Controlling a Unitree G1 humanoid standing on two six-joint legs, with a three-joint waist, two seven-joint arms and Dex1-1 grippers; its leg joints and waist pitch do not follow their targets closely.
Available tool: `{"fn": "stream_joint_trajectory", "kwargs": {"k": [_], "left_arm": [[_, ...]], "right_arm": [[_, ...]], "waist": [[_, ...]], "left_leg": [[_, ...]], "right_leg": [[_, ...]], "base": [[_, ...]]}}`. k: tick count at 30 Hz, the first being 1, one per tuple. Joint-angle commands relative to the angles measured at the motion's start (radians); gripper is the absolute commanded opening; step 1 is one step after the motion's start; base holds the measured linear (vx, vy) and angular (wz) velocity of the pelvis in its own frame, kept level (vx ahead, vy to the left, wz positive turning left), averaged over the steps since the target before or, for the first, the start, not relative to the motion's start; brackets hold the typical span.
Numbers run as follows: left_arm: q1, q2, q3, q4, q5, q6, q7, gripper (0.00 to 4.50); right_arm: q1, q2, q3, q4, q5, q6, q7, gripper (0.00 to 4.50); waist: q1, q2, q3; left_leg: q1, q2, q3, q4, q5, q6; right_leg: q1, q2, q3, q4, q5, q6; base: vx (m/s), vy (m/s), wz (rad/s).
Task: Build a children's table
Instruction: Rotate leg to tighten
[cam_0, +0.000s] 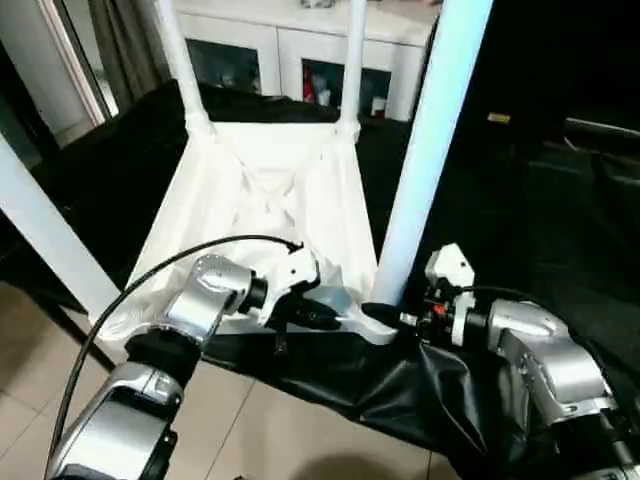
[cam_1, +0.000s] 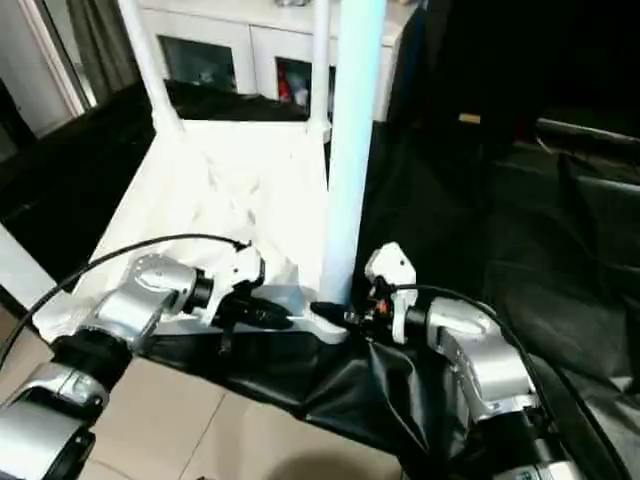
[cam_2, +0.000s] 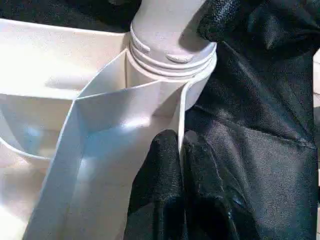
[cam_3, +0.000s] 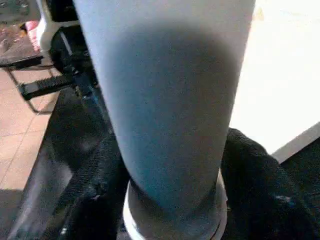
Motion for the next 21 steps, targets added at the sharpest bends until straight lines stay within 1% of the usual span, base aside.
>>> {"fn": "stream_joint_trajectory", "kwargs": {"k": [1,3,4,6,8,9,10,11,12,13,14,15,17,18,19,20,21], "left_arm": [[0.019,-0.015,0.017,-0.023,-0.068,0.013,-0.047,0.0],[0.022,-0.009,0.017,-0.03,-0.07,0.019,-0.05,0.0],[0.023,-0.007,0.017,-0.032,-0.07,0.02,-0.051,0.0],[0.025,-0.006,0.016,-0.035,-0.071,0.023,-0.05,0.0],[0.025,-0.01,0.016,-0.032,-0.067,0.026,-0.038,0.0],[0.016,-0.024,0.017,-0.007,-0.043,0.028,0.018,0.0],[0.005,-0.04,0.017,0.021,-0.018,0.027,0.086,0.0],[0.0,-0.046,0.018,0.033,-0.01,0.026,0.111,0.0],[-0.013,-0.065,0.022,0.061,0.009,0.025,0.181,0.0],[-0.032,-0.092,0.035,0.095,0.024,0.031,0.275,0.0],[-0.048,-0.114,0.046,0.12,0.028,0.037,0.337,0.0],[-0.07,-0.143,0.061,0.151,0.033,0.046,0.42,0.0],[-0.091,-0.168,0.071,0.178,0.042,0.048,0.495,0.0],[-0.105,-0.183,0.075,0.195,0.045,0.048,0.534,0.0],[-0.129,-0.209,0.08,0.227,0.051,0.05,0.602,0.0],[-0.144,-0.225,0.081,0.247,0.055,0.049,0.643,0.0],[-0.163,-0.246,0.081,0.274,0.06,0.051,0.697,0.0]], "right_arm": [[-0.01,-0.017,-0.001,-0.001,0.014,-0.008,0.013,2.31],[-0.008,-0.026,0.001,-0.002,0.021,-0.01,0.027,2.11],[-0.007,-0.03,0.001,-0.003,0.024,-0.01,0.035,2.06],[-0.003,-0.033,0.001,-0.004,0.027,-0.007,0.043,2.02],[-0.001,-0.022,-0.004,0.004,0.018,-0.011,0.02,2.0],[-0.007,0.013,-0.03,0.033,0.005,-0.012,-0.061,1.99],[-0.013,0.046,-0.061,0.064,-0.002,-0.017,-0.141,1.99],[-0.015,0.057,-0.072,0.075,-0.005,-0.02,-0.169,1.98],[-0.019,0.084,-0.096,0.099,-0.013,-0.029,-0.235,1.98],[-0.018,0.111,-0.113,0.116,-0.022,-0.033,-0.3,1.98],[-0.015,0.13,-0.12,0.123,-0.037,-0.035,-0.355,1.98],[-0.012,0.157,-0.128,0.132,-0.057,-0.035,-0.43,1.98],[-0.008,0.178,-0.129,0.134,-0.07,-0.034,-0.477,1.98],[-0.009,0.193,-0.132,0.14,-0.081,-0.037,-0.518,1.96],[-0.011,0.225,-0.143,0.149,-0.093,-0.035,-0.591,1.96],[-0.013,0.247,-0.148,0.155,-0.107,-0.039,-0.644,1.96],[-0.016,0.275,-0.152,0.162,-0.123,-0.042,-0.706,1.96]], "waist": [[0.0,-0.021,-0.051],[-0.001,-0.019,-0.053],[-0.001,-0.02,-0.054],[0.001,-0.019,-0.055],[0.001,-0.02,-0.055],[-0.001,-0.02,-0.053],[-0.002,-0.02,-0.052],[-0.004,-0.024,-0.051],[-0.007,-0.023,-0.05],[-0.008,-0.025,-0.05],[-0.01,-0.024,-0.047],[-0.014,-0.029,-0.048],[-0.015,-0.031,-0.048],[-0.014,-0.03,-0.049],[-0.014,-0.028,-0.049],[-0.015,-0.029,-0.05],[-0.016,-0.029,-0.051]], "left_leg": [[0.009,0.039,-0.014,-0.063,-0.216,0.074],[0.009,0.038,-0.013,-0.06,-0.199,0.08],[0.009,0.038,-0.012,-0.059,-0.19,0.086],[0.01,0.037,-0.011,-0.057,-0.177,0.095],[0.008,0.036,-0.011,-0.057,-0.175,0.098],[0.009,0.036,-0.01,-0.057,-0.179,0.093],[0.007,0.035,-0.011,-0.058,-0.19,0.089],[0.011,0.034,-0.01,-0.059,-0.21,0.075],[0.011,0.033,-0.013,-0.061,-0.234,0.058],[0.011,0.034,-0.013,-0.061,-0.236,0.05],[0.015,0.033,-0.014,-0.063,-0.261,0.039],[0.012,0.03,-0.016,-0.064,-0.267,0.03],[0.014,0.029,-0.016,-0.063,-0.265,0.032],[0.012,0.027,-0.016,-0.061,-0.257,0.041],[0.009,0.026,-0.015,-0.061,-0.249,0.044],[0.012,0.026,-0.015,-0.061,-0.246,0.042],[0.01,0.025,-0.014,-0.061,-0.242,0.043]], "right_leg": [[0.045,-0.052,0.038,-0.063,-0.267,-0.213],[0.046,-0.049,0.037,-0.059,-0.233,-0.221],[0.047,-0.049,0.037,-0.057,-0.211,-0.228],[0.047,-0.048,0.037,-0.054,-0.186,-0.239],[0.049,-0.048,0.036,-0.054,-0.186,-0.24],[0.046,-0.048,0.037,-0.055,-0.198,-0.238],[0.046,-0.049,0.036,-0.057,-0.217,-0.234],[0.042,-0.049,0.036,-0.063,-0.264,-0.222],[0.043,-0.051,0.035,-0.069,-0.322,-0.204],[0.043,-0.051,0.035,-0.07,-0.332,-0.197],[0.037,-0.049,0.034,-0.077,-0.368,-0.185],[0.04,-0.048,0.034,-0.078,-0.391,-0.169],[0.038,-0.048,0.034,-0.081,-0.401,-0.155],[0.041,-0.049,0.035,-0.082,-0.398,-0.152],[0.041,-0.049,0.035,-0.083,-0.393,-0.149],[0.038,-0.046,0.035,-0.082,-0.383,-0.148],[0.036,-0.046,0.036,-0.082,-0.377,-0.148]], "base": [[0.0,0.0,0.0],[0.0,0.0,0.0],[0.0,0.0,0.0],[0.0,0.0,0.0],[0.0,0.0,0.0],[0.0,0.0,0.0],[0.0,0.0,0.0],[0.0,0.0,0.0],[0.0,0.0,0.0],[0.0,0.0,0.0],[0.0,0.0,0.0],[0.0,0.0,0.0],[0.0,0.0,0.0],[0.0,0.0,0.0],[0.0,0.0,0.0],[0.0,0.0,0.0],[0.0,0.0,0.0]]}}
